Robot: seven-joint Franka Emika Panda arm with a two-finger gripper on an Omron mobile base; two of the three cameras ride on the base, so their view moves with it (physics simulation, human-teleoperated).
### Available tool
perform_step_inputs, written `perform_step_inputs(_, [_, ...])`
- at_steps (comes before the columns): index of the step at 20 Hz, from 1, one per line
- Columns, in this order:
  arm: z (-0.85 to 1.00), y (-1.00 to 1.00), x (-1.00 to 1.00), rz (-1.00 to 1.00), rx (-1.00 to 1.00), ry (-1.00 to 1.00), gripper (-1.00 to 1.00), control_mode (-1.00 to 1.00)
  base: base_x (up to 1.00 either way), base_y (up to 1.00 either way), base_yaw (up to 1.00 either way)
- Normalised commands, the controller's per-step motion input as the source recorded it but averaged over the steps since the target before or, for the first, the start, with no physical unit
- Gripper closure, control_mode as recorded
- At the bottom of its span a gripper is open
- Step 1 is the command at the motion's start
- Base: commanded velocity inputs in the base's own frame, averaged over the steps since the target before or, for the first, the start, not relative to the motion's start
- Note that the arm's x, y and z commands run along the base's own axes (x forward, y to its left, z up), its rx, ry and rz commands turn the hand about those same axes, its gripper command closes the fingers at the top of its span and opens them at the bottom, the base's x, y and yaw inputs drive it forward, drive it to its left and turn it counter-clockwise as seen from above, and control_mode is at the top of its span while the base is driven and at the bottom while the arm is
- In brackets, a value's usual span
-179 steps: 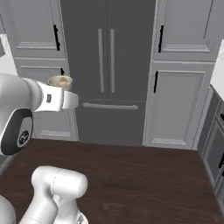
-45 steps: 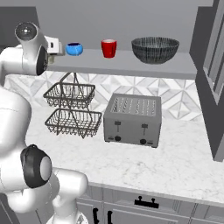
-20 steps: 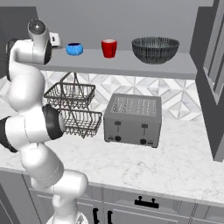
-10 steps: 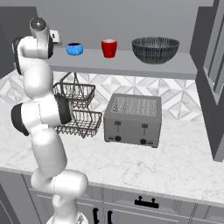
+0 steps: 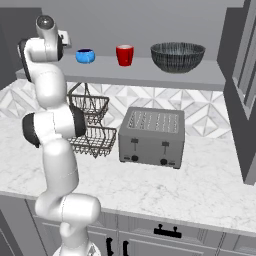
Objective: Gather all objects into one cabinet and sort the glasses and bowls to opposite sides.
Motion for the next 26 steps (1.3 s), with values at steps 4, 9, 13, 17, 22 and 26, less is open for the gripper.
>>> perform_step_inputs(4, [0.00,0.00,0.00,0.00,0.00,0.00,-1.00,-1.00,0.00,0.00,0.00])
perform_step_inputs(9, [-0.01,-0.14,-0.08,0.00,0.04,-0.02,-1.00,-1.00,0.00,0.00,0.00])
perform_step_inputs(13, [-0.03,-0.39,-0.24,-0.03,0.08,-0.05,-1.00,-1.00,0.00,0.00,0.00])
perform_step_inputs(17, [-0.11,-0.47,-0.38,-0.04,0.11,-0.07,-1.00,-1.00,0.00,0.00,0.00])
perform_step_inputs(22, [-0.07,-0.47,-0.37,-0.02,0.15,-0.11,-1.00,-1.00,0.00,0.00,0.00])
perform_step_inputs(26, [0.00,-0.54,-0.42,-0.01,0.15,-0.11,-1.00,-1.00,0.00,0.00,0.00])
